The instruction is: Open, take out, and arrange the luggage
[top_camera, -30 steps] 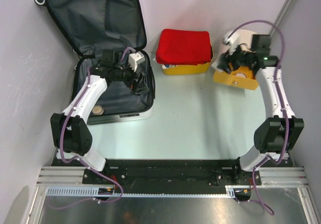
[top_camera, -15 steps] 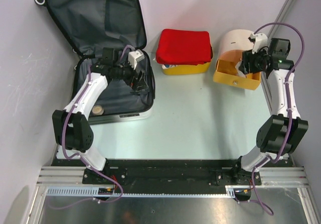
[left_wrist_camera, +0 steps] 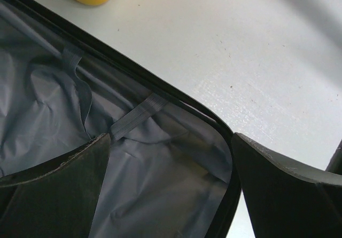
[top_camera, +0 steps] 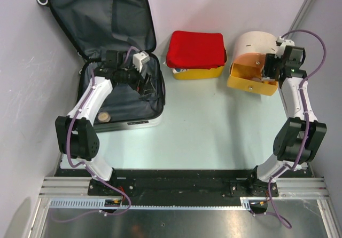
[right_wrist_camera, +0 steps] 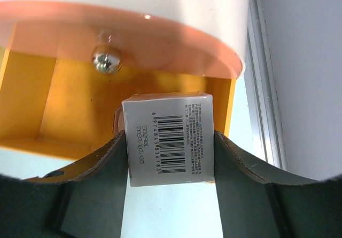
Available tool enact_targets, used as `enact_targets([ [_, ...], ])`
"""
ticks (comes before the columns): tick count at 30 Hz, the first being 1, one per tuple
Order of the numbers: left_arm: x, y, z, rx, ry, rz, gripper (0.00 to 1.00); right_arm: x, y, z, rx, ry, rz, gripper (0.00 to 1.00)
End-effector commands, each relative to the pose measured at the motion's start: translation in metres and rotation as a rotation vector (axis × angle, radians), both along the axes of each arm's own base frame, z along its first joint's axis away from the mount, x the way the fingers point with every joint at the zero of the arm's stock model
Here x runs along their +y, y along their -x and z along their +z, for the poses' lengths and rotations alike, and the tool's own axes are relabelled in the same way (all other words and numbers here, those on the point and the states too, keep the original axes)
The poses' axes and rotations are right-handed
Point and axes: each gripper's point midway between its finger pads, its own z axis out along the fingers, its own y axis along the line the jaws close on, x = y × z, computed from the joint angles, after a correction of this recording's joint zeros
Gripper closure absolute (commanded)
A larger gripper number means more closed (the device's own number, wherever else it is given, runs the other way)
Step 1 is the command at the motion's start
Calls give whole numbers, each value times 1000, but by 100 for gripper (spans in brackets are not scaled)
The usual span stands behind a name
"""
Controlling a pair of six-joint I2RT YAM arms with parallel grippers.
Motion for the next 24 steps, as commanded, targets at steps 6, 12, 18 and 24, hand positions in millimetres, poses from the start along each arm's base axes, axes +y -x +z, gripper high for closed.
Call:
enact_targets([
  [6,15,-5,17,-20,21,64,0,-6,-34,11,-156,-67,-89,100],
  [12,20,-5,14,-16,11,81,0,-6,-35,-17,-82,-75,-92,83],
  [18,29,-9,9,5,3,127,0,-8,-35,-7,-105,-62,-91,30],
  [24,60,-16,12,16,0,231,0,-9,-33,32,-190,-81,-75,17],
])
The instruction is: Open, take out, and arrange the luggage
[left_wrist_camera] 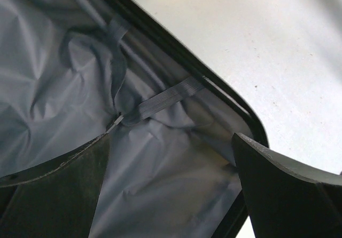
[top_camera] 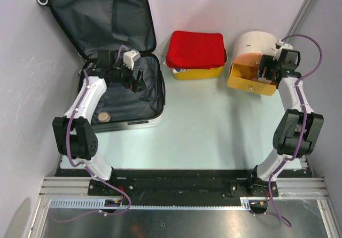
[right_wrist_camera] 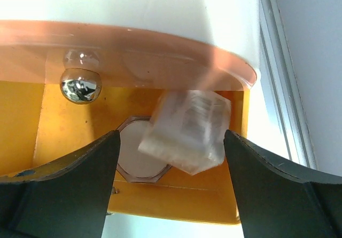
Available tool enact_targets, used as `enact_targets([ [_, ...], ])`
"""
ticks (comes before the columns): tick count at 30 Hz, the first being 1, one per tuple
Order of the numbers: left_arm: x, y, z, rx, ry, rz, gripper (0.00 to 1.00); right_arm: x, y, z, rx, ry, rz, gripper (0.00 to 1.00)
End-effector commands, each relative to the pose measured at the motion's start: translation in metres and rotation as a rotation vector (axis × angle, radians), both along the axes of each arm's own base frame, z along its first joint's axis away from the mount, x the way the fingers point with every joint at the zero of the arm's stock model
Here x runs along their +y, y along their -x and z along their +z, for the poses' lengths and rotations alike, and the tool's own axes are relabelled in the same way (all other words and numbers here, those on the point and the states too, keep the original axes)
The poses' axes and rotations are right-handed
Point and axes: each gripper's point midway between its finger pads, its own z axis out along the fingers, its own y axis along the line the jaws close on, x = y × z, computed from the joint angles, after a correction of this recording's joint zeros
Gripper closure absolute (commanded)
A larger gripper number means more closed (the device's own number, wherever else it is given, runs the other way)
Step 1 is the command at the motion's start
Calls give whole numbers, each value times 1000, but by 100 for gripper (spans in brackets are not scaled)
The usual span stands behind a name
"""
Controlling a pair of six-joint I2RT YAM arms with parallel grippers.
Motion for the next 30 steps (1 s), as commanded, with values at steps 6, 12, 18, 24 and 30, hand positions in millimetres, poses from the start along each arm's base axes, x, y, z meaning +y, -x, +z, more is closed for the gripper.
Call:
enact_targets([
  [6,72,7,3,33,-11,203,0,1,-3,100,-236,49,48,17],
  [12,88,19,-10,54,-40,228,0,-8,12,82,-162,47,27,26],
  [18,97,26,-16,71,-80,239,0,38,20,83,-163,-73,289,33],
  [24,99,44,-14,64,-111,229,0,107,75,75,-80,-107,594,42],
  [30,121,45,-22,104,-161,318,0,122,102,8,123,-106,599,54],
])
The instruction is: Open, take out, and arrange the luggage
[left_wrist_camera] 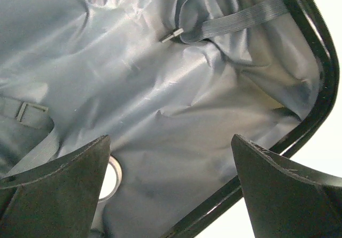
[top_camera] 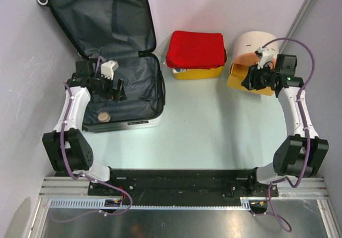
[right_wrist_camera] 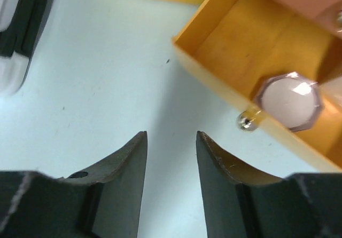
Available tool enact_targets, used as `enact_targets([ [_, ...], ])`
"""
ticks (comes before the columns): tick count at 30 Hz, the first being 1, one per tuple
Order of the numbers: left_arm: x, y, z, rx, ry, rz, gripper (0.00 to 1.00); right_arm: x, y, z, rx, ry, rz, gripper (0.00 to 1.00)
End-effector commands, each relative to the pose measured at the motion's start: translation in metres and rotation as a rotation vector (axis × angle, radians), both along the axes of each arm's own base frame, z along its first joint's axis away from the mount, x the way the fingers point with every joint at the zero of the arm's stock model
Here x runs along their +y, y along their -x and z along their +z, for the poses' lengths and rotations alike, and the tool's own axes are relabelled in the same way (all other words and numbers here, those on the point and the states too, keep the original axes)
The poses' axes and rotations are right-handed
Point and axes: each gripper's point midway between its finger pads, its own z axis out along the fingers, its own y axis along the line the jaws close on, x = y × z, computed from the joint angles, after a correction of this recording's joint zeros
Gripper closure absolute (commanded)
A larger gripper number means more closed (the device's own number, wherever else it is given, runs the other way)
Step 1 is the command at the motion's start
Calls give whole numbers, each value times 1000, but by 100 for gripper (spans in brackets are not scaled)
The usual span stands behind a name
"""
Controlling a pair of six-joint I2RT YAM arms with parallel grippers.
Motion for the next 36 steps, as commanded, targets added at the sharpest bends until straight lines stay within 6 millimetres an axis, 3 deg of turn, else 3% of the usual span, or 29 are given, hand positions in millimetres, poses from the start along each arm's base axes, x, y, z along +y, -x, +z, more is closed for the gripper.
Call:
enact_targets([
  [1,24,6,-1,19,-58,71,0,2,12,-44,103,52,17,55],
  [3,29,10,-8,45,-83,77,0,-11,-1,-59,113,79,-48,54],
  [5,33,14,-14,72,-91,83,0,-22,-23,-61,61,106,-91,53],
  [9,32,16,-16,92,-77,95,0,-32,-60,-79,7,132,-133,53],
  [16,30,13,-16,106,-48,112,0,-54,-123,-72,-208,192,-255,49],
  [22,31,11,-24,124,-54,110,0,-66,-153,-62,-345,186,-310,41],
  [25,33,6,-21,117,-58,111,0,-70,-149,-58,-326,118,-329,40],
  [27,35,2,-18,107,-64,112,0,-72,-137,-48,-302,12,-379,41],
  [28,34,1,-16,103,-63,108,0,-76,-126,-59,-269,-19,-399,42],
  [29,34,0,-15,97,-64,105,0,-76,-119,-58,-263,-51,-413,42],
  [30,33,0,-13,92,-61,101,0,-75,-111,-46,-281,-87,-430,42],
  [31,33,-1,-13,89,-60,100,0,-76,-100,-60,-259,-101,-455,42],
  [33,33,-2,-12,88,-61,97,0,-76,-92,-59,-267,-150,-492,42],
  [36,32,-5,-11,86,-51,98,0,-78,-87,-82,-227,-188,-546,42],
])
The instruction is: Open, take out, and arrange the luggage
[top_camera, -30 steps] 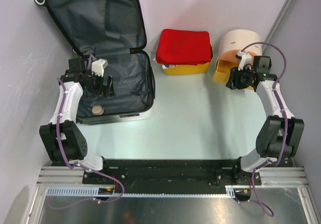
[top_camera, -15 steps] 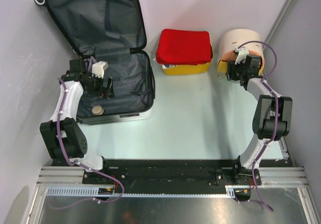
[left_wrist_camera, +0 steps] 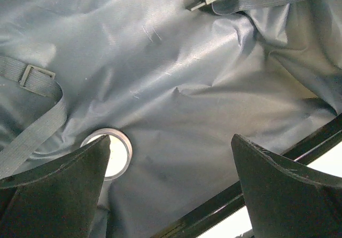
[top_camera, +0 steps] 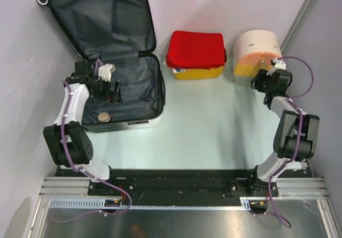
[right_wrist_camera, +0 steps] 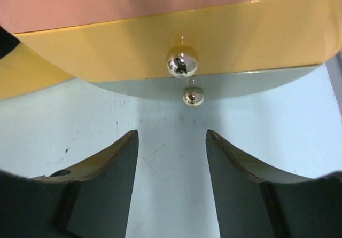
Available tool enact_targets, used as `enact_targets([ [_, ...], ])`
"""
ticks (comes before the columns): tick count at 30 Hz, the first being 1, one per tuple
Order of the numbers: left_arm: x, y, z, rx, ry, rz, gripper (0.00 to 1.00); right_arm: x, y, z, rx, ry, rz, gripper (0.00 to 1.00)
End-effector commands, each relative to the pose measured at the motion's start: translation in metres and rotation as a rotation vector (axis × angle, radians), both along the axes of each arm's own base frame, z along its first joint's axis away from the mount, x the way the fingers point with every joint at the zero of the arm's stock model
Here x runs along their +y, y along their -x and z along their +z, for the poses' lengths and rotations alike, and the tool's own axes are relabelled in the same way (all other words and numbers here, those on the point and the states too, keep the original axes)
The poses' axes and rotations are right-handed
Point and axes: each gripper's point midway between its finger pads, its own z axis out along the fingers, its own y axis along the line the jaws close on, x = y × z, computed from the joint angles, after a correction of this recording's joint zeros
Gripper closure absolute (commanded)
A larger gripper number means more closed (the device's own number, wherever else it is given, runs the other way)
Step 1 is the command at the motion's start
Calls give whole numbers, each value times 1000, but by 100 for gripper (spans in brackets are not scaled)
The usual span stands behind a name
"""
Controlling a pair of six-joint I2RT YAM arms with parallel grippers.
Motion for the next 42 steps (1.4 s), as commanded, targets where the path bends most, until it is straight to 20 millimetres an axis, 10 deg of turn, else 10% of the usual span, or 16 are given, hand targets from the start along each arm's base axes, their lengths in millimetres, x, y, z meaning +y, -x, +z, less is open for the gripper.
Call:
enact_targets([
  [1,1,-11,16,-42,12,3,0,-3,-5,17,-106,-99,-95,41],
  [18,6,-15,29,-61,-16,16,0,-18,-35,-47,-130,-170,-158,44],
  [30,10,-14,27,-49,-36,28,0,-26,-66,-45,-163,-189,-164,50],
  [38,12,-13,26,-49,-50,23,0,-17,-58,-47,-136,-252,-131,97],
  [42,11,-14,24,-49,-50,10,0,-9,-39,-47,-109,-270,-124,100],
])
